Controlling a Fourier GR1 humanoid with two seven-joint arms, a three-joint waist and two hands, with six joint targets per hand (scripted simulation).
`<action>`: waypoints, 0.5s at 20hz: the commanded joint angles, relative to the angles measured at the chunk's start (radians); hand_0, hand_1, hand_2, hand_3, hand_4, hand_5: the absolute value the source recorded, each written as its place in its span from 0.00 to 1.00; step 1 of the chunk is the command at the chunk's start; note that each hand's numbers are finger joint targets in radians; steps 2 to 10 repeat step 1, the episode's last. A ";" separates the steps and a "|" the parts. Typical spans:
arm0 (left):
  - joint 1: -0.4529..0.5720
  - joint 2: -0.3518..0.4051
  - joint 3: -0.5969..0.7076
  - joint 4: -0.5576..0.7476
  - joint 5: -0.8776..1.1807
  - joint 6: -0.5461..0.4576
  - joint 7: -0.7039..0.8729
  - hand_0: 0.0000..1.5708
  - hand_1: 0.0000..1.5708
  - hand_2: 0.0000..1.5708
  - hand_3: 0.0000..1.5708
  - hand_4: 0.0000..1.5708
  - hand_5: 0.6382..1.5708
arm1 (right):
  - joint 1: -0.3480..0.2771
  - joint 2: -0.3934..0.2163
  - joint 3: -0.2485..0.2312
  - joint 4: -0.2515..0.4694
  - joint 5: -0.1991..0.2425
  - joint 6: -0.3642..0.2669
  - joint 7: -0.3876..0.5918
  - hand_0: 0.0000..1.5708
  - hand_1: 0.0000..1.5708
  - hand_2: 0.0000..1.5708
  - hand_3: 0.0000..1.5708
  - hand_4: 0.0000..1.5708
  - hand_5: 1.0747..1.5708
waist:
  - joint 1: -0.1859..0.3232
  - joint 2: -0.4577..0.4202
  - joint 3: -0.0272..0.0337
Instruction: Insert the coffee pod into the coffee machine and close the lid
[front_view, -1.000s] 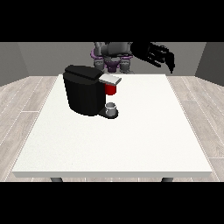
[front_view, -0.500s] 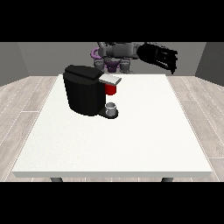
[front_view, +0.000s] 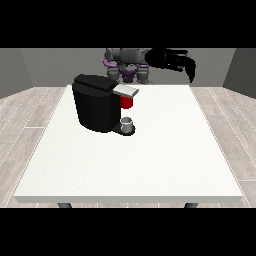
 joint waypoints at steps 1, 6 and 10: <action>0.062 0.012 0.043 0.043 0.029 0.000 0.020 0.00 0.00 0.00 0.00 0.17 1.00 | 0.123 0.112 0.089 -0.029 -0.010 -0.009 -0.042 0.00 0.00 0.00 0.00 0.17 1.00 | -0.089 -0.103 -0.0001; 0.062 0.012 0.043 0.043 0.029 0.000 0.020 0.00 0.00 0.00 0.00 0.17 1.00 | 0.123 0.112 0.089 -0.029 -0.010 -0.009 -0.042 0.00 0.00 0.00 0.00 0.17 1.00 | -0.089 -0.103 -0.0001; 0.062 0.012 0.043 0.043 0.029 0.000 0.020 0.00 0.00 0.00 0.00 0.17 1.00 | 0.123 0.112 0.089 -0.029 -0.010 -0.009 -0.042 0.00 0.00 0.00 0.00 0.17 1.00 | -0.089 -0.103 -0.0001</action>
